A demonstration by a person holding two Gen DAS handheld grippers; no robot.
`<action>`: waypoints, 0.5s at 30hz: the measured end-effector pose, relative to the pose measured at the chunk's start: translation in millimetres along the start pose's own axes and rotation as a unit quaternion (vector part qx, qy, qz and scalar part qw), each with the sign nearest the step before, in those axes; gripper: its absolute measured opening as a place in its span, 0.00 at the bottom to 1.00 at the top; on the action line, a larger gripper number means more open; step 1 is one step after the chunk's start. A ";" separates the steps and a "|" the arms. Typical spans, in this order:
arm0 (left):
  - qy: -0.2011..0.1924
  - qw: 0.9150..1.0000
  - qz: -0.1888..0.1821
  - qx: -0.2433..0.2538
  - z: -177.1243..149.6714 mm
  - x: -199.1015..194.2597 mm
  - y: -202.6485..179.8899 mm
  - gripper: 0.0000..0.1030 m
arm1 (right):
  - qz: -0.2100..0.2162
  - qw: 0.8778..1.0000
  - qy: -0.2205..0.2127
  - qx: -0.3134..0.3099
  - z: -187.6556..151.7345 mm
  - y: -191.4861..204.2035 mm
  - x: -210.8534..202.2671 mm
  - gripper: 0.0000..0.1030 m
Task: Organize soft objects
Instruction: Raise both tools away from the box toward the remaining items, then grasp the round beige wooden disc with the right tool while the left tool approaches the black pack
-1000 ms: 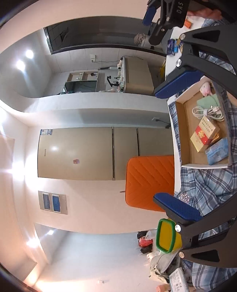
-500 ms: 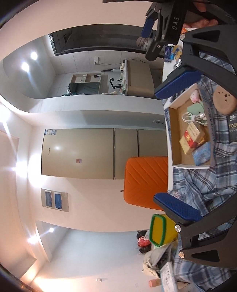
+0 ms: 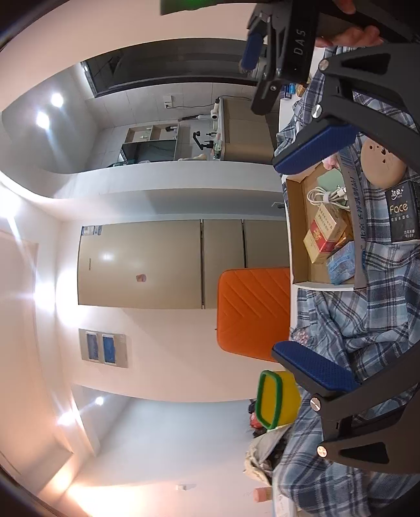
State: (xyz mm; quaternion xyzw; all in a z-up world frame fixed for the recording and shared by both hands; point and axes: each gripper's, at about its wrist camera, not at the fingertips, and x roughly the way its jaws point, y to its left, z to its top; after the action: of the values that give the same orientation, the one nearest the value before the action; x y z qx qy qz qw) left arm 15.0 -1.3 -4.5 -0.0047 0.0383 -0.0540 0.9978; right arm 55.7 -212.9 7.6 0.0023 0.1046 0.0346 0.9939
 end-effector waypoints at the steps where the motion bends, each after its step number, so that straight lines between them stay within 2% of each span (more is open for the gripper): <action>1: 0.000 1.000 0.001 -0.004 0.1 -0.2 1.4 1.00 | 0.003 1.000 0.002 0.001 -1.5 0.0 0.5 1.00; 6: 0.004 1.000 0.001 -0.027 -0.5 1.1 10.0 1.00 | 0.011 1.000 0.014 -0.003 -7.1 3.1 4.6 1.00; 10: 0.016 1.000 0.003 -0.026 -1.3 4.9 9.0 1.00 | 0.016 1.000 0.019 -0.003 -8.7 4.3 5.8 1.00; 15: 0.036 0.999 0.003 -0.030 -4.0 10.7 10.9 1.00 | 0.022 0.998 0.050 -0.010 -9.8 6.7 13.7 1.00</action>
State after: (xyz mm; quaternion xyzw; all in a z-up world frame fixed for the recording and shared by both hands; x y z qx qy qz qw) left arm 26.4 8.3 -9.5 -0.0328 0.0756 -0.0504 0.9953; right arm 66.6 -205.3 -4.7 -0.0066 0.1538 0.0578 0.9864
